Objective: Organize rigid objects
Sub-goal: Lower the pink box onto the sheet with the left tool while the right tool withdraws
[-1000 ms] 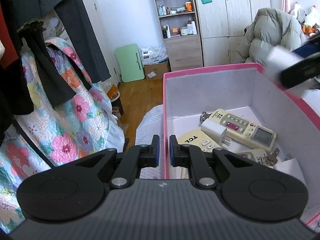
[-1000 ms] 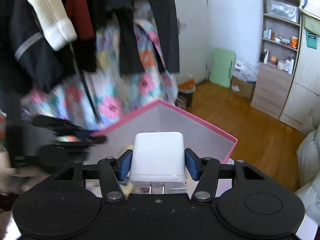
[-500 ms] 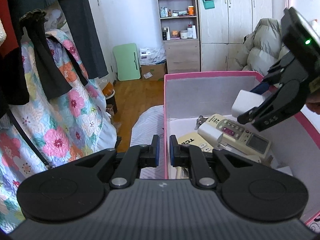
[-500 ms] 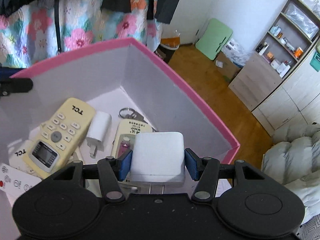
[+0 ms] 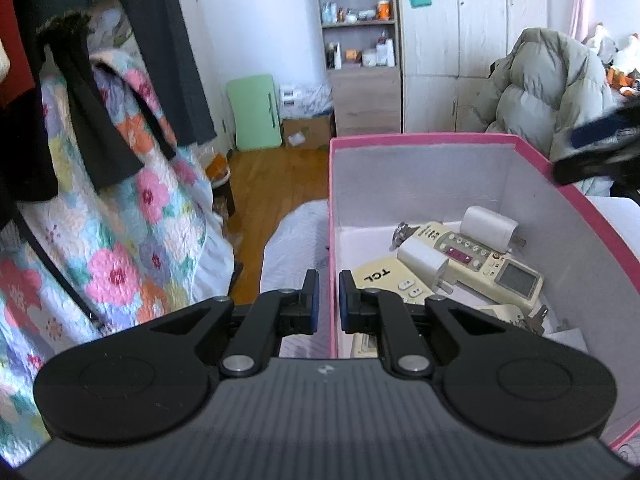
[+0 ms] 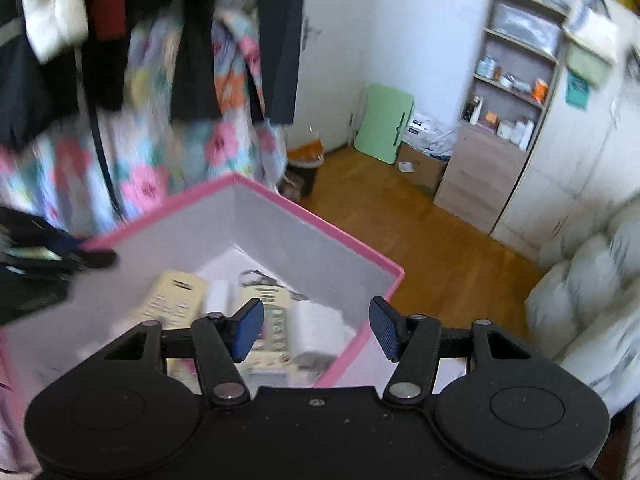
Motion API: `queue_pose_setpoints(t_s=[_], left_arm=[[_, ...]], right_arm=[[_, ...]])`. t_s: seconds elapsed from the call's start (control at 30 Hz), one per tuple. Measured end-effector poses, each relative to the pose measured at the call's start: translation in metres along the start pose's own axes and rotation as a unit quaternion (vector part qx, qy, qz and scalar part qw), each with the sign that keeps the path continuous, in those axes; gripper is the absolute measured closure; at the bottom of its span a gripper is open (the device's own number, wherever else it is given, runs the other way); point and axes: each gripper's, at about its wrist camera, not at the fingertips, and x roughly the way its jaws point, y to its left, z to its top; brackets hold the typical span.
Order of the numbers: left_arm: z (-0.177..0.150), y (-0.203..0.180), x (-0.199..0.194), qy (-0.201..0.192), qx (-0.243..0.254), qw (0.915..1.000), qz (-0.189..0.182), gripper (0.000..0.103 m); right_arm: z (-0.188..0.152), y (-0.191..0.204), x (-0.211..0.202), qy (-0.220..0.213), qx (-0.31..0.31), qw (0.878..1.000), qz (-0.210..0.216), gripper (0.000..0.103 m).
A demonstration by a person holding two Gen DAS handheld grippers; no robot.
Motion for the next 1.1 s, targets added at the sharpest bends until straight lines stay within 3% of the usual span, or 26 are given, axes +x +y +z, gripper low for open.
queue_pose_setpoints(t_s=[0.17, 0.43, 0.57, 0.7, 0.87, 1.0, 1.1], left_arm=[[0.005, -0.003, -0.006, 0.005, -0.004, 0.9999, 0.010, 0.089], [0.017, -0.027, -0.049, -0.030, 0.026, 0.9991, 0.016, 0.081], [0.018, -0.038, -0.075, -0.043, 0.027, 0.9982, 0.031, 0.068], [0.014, -0.048, -0.098, -0.049, 0.014, 0.9983, 0.029, 0.046], [0.007, -0.063, -0.118, -0.049, 0.011, 0.9985, 0.025, 0.035], [0.002, -0.073, -0.131, -0.047, 0.002, 0.9989, 0.000, 0.026], [-0.003, -0.079, -0.139, -0.044, -0.015, 0.9989, -0.013, 0.020]], right_arm=[[-0.030, -0.015, -0.044, -0.036, 0.089, 0.994, 0.059, 0.040], [-0.058, -0.013, -0.075, -0.076, 0.134, 0.987, 0.036, 0.039], [-0.065, -0.009, -0.088, -0.081, 0.141, 0.986, 0.024, 0.036], [-0.070, -0.004, -0.100, -0.088, 0.149, 0.985, 0.014, 0.034], [-0.079, 0.002, -0.116, -0.098, 0.165, 0.981, -0.006, 0.030], [-0.089, 0.008, -0.130, -0.101, 0.179, 0.978, -0.025, 0.028], [-0.097, 0.012, -0.143, -0.108, 0.189, 0.975, -0.033, 0.017]])
